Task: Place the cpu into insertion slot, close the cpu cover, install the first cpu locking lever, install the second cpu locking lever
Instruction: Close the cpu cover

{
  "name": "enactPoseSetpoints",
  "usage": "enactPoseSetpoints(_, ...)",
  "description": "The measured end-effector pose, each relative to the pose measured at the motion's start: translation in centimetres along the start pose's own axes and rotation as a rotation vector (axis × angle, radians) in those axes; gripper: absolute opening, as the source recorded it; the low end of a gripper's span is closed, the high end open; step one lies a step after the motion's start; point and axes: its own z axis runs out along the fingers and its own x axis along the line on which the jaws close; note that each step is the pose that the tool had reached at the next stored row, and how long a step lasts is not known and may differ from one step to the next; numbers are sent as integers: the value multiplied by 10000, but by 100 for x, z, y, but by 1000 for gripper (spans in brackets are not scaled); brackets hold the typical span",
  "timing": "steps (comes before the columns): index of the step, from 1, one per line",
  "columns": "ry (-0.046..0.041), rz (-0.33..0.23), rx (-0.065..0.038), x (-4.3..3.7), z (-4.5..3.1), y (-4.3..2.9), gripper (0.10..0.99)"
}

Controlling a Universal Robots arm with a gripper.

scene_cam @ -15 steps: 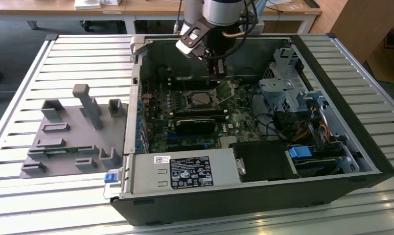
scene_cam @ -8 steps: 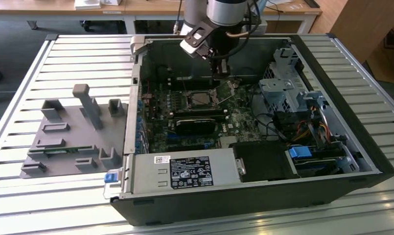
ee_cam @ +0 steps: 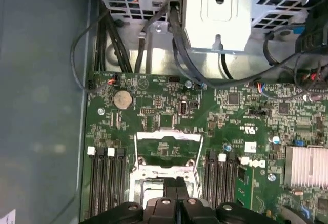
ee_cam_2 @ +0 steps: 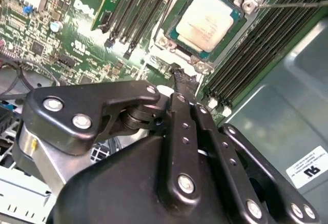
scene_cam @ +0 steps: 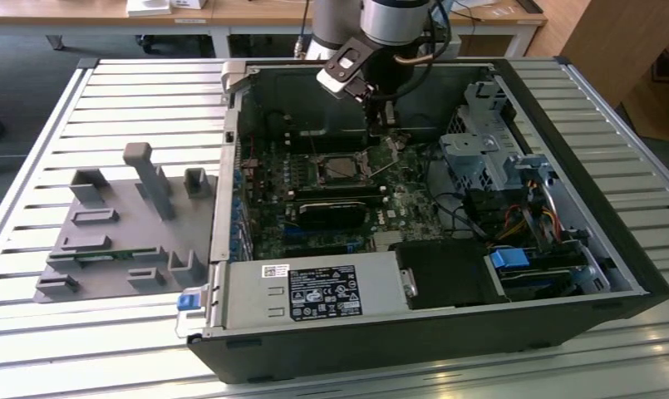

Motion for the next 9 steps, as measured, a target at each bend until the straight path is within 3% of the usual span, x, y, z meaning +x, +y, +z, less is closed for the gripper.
enactPoseSetpoints(9,-17,-1,38,21,7,103,106)
